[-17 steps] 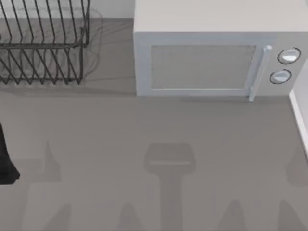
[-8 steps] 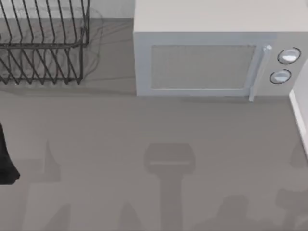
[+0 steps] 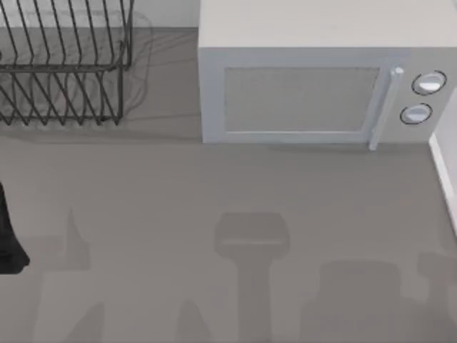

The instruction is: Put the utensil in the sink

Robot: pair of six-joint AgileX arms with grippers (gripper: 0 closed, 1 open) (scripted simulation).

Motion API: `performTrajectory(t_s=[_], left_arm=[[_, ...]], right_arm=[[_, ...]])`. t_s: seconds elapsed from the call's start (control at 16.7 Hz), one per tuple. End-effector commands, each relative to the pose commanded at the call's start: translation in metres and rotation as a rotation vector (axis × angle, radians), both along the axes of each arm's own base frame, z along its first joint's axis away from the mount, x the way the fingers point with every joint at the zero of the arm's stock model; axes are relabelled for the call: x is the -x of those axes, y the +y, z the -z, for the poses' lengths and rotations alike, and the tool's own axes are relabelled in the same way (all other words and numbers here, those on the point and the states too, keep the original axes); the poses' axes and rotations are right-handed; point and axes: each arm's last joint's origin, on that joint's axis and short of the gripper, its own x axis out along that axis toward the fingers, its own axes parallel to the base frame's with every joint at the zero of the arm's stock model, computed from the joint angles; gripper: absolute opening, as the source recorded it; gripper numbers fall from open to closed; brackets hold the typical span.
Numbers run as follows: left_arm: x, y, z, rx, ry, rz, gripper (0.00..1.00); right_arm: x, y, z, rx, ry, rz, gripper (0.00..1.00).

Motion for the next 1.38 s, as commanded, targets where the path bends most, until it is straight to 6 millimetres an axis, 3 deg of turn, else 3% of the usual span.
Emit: performTrajectory(t_s=[0.42, 0.96, 1.32, 1.38], left_arm=[[0.0, 0.0, 0.0, 0.0, 0.0, 0.0, 1.0], [0.0, 0.0, 0.0, 0.0, 0.0, 0.0, 1.0], [0.0, 0.0, 0.0, 0.0, 0.0, 0.0, 1.0], [0.0, 0.0, 0.0, 0.0, 0.0, 0.0, 1.0]], right_arm=[[-0.002, 0.0, 0.004, -0.002, 0.012, -0.013, 1.0], [-0.005, -0.001, 0.091, 0.0, 0.003, -0.011, 1.0], [-0.003, 0.0, 0.1, -0.002, 0.011, -0.011, 1.0], [-0.003, 0.0, 0.1, -0.002, 0.011, -0.011, 0.92]])
